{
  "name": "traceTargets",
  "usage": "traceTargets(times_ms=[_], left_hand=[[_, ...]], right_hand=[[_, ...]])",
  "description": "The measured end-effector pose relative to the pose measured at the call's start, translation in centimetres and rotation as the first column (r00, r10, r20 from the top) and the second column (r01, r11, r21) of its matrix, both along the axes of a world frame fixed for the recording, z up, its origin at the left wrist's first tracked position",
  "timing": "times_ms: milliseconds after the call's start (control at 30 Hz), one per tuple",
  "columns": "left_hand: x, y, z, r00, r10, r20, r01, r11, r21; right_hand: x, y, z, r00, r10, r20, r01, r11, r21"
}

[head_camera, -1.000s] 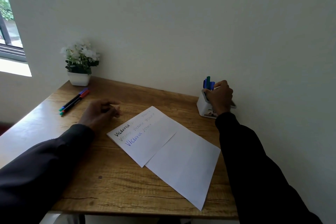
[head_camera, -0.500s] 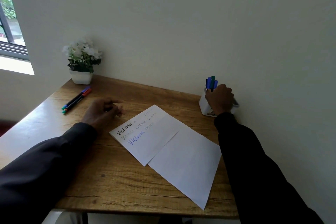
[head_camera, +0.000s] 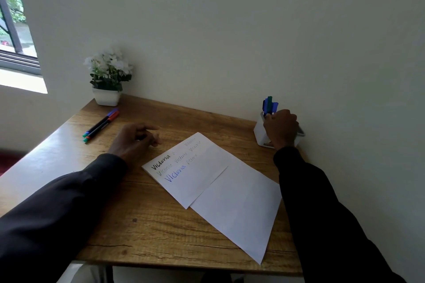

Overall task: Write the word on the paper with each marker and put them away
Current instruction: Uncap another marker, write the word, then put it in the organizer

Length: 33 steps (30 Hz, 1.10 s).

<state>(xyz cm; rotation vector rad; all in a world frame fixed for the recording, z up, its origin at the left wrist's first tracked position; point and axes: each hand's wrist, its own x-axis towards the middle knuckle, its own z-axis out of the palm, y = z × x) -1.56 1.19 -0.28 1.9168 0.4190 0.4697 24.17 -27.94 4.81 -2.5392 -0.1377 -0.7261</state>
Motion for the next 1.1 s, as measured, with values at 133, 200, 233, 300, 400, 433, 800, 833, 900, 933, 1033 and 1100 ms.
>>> traceTargets(times_ms=[133, 200, 233, 300, 400, 433, 800, 833, 900, 933, 1033, 1100], left_hand=[[0.0, 0.1, 0.0, 1.0, 0.0, 0.012, 0.0, 1.0, 0.008], [-0.1, 0.2, -0.1, 1.0, -0.008, 0.014, 0.008, 1.0, 0.011], [-0.2, 0.2, -0.1, 1.0, -0.008, 0.015, 0.008, 1.0, 0.001], [-0.6, 0.3, -0.1, 1.0, 0.005, 0.021, -0.004, 0.999, -0.039], [-1.5, 0.8, 0.1, 1.0, 0.006, 0.013, -0.005, 0.998, -0.06], [-1.7, 1.0, 0.1, 1.0, -0.002, 0.01, 0.002, 0.999, -0.055], [-7.3, 3.7, 0.1, 0.992, 0.102, 0.079, -0.098, 0.994, -0.053], [-7.8, 4.0, 0.0, 0.99, 0.117, 0.083, -0.111, 0.992, -0.065], [-8.7, 4.6, -0.1, 0.983, 0.156, 0.093, -0.147, 0.984, -0.1], [-8.9, 4.9, -0.2, 0.98, 0.175, 0.096, -0.163, 0.979, -0.123], [-9.8, 5.6, -0.7, 0.969, 0.224, 0.105, -0.202, 0.961, -0.189], [-10.1, 5.7, -1.0, 0.965, 0.239, 0.105, -0.214, 0.955, -0.205]], right_hand=[[-0.9, -0.4, -0.2, 0.989, 0.123, 0.077, -0.127, 0.991, 0.051], [-1.7, -0.3, -0.1, 0.976, 0.198, 0.096, -0.205, 0.976, 0.073], [-2.3, -0.1, -0.1, 0.961, 0.264, 0.08, -0.272, 0.955, 0.12], [-3.7, 0.4, -0.3, 0.914, 0.407, 0.003, -0.394, 0.883, 0.254], [-5.5, 1.6, -1.0, 0.789, 0.607, -0.09, -0.543, 0.759, 0.358], [-6.0, 1.9, -1.2, 0.753, 0.651, -0.096, -0.584, 0.729, 0.358], [-8.8, 9.4, -2.7, 0.48, 0.829, -0.288, -0.731, 0.559, 0.39], [-9.0, 10.2, -2.8, 0.476, 0.83, -0.291, -0.748, 0.556, 0.362], [-9.5, 12.4, -2.9, 0.465, 0.835, -0.295, -0.79, 0.541, 0.288], [-9.8, 13.5, -2.9, 0.458, 0.84, -0.291, -0.811, 0.529, 0.249], [-11.1, 17.7, -3.0, 0.435, 0.86, -0.266, -0.87, 0.478, 0.123], [-12.2, 20.4, -3.0, 0.406, 0.881, -0.244, -0.901, 0.43, 0.054]])
